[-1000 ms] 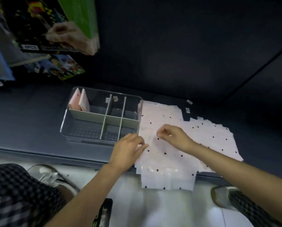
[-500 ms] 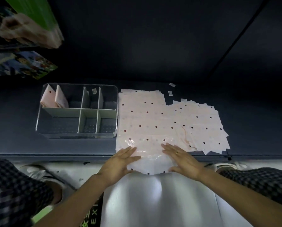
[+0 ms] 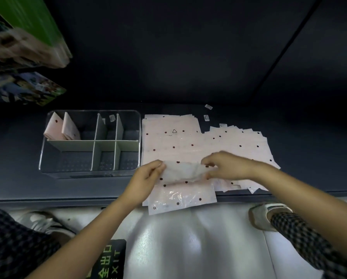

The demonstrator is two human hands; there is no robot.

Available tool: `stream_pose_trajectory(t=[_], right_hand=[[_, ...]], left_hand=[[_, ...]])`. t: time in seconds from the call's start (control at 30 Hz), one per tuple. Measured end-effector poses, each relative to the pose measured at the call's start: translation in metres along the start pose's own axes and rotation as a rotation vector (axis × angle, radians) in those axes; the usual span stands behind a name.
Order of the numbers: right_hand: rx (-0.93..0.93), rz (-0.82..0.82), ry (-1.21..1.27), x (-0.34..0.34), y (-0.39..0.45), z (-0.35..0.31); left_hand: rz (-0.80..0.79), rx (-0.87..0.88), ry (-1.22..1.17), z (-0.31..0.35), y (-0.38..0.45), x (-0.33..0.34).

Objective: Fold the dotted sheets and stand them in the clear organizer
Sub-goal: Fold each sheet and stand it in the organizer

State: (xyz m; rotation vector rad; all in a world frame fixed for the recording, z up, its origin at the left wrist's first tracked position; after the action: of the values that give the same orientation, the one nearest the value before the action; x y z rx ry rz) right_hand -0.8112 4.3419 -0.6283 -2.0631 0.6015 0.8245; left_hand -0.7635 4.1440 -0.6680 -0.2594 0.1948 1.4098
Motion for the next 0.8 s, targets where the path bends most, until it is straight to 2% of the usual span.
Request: stream_pose_trajectory(t=[0.13, 0.2, 0.27, 0.33, 0.4, 0.5, 0.63, 0.7, 0.73, 0.8], right_hand=[[0.047, 0.147, -0.041, -0.035, 0.027, 0.008], [0.066, 0.172, -0.085, -0.041, 0.049, 0.013], [0.081, 0.17, -0.096, -0.045, 0.072, 0.017], [0.1, 0.161, -0.119, -0.046, 0.096, 0.02], [0.127, 0.152, -0.133, -0.046, 0.116, 0.025], [0.171, 0.143, -0.113, -0.044, 0.139, 0.036], [0.267, 0.132, -0.185, -0.038, 0.148, 0.047], [0.272, 0.209, -0.317, -0.036, 0.145, 0.047], [0.239, 0.304, -0.337, -0.035, 0.139, 0.043], [0.088, 0.484, -0.299, -0.023, 0.118, 0.024]], left_hand=[[0.219, -0.029, 0.034, 0.002, 0.002, -0.012], [0.315, 0.004, 0.208, 0.004, -0.001, -0.017], [0.356, 0.144, 0.435, 0.012, -0.001, -0.018], [0.292, 0.276, 0.614, 0.014, 0.0, -0.009], [0.135, 0.332, 0.731, 0.006, 0.002, 0.008], [-0.108, 0.26, 0.853, -0.021, 0.0, 0.031], [-0.316, 0.155, 1.087, -0.063, -0.003, 0.045], [-0.374, 0.138, 1.135, -0.073, -0.006, 0.047], [-0.39, 0.135, 1.15, -0.076, -0.006, 0.047], [-0.399, 0.133, 1.164, -0.079, -0.007, 0.048]])
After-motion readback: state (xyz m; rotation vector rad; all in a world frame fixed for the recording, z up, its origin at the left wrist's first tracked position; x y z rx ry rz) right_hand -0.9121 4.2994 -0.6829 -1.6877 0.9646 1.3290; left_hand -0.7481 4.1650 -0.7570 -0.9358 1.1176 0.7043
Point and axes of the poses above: each hand's wrist, its own y-axis towards the middle knuckle, its own x-axis out of the palm, z = x × y, the point moved 6 cm from there along y, towards the middle knuckle, and after that the axes turned 2 degrees about y, right-handed, at the moved point
